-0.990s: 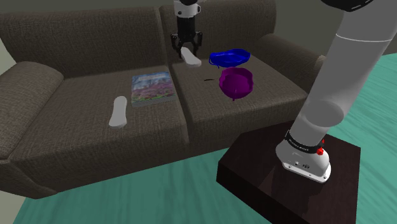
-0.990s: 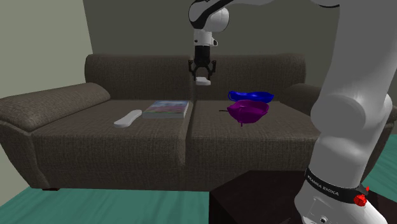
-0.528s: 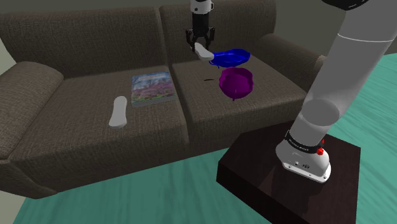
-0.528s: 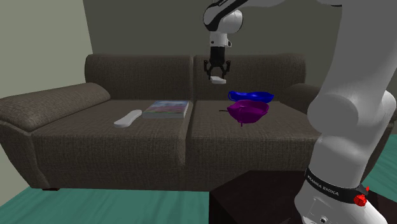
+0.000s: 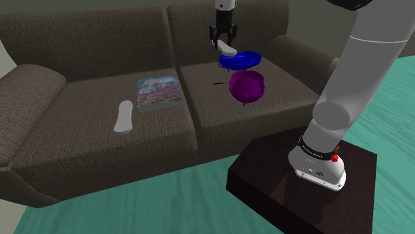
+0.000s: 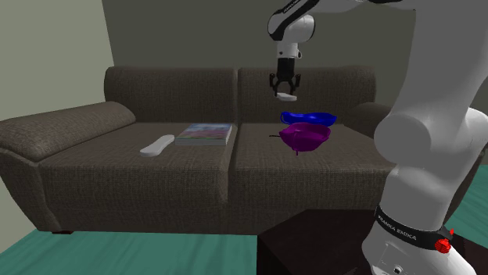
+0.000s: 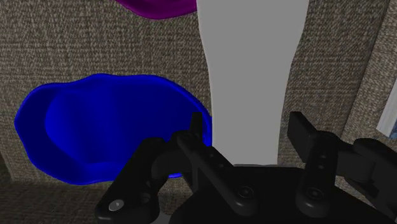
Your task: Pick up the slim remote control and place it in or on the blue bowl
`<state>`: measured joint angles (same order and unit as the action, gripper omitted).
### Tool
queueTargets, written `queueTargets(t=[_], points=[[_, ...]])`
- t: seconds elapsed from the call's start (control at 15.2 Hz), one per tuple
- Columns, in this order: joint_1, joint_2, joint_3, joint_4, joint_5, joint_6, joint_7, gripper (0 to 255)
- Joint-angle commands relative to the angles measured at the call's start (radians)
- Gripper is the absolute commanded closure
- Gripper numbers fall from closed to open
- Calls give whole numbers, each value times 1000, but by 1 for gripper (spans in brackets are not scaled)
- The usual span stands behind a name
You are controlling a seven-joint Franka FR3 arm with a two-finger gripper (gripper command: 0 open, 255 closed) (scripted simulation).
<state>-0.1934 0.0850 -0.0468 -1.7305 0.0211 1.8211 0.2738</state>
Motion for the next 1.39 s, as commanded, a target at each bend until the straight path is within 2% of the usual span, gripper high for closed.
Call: queueTargets(t=[0.0,0.4,0.66,1.32], points=[[-27,17,-22,26,3,-10,-51,255],[-104,95,-78,133,19,-42,-185,255],[-168,180,-115,252,39,-79,-284,255],[-166,184,-113,124,42,53,-288,255]])
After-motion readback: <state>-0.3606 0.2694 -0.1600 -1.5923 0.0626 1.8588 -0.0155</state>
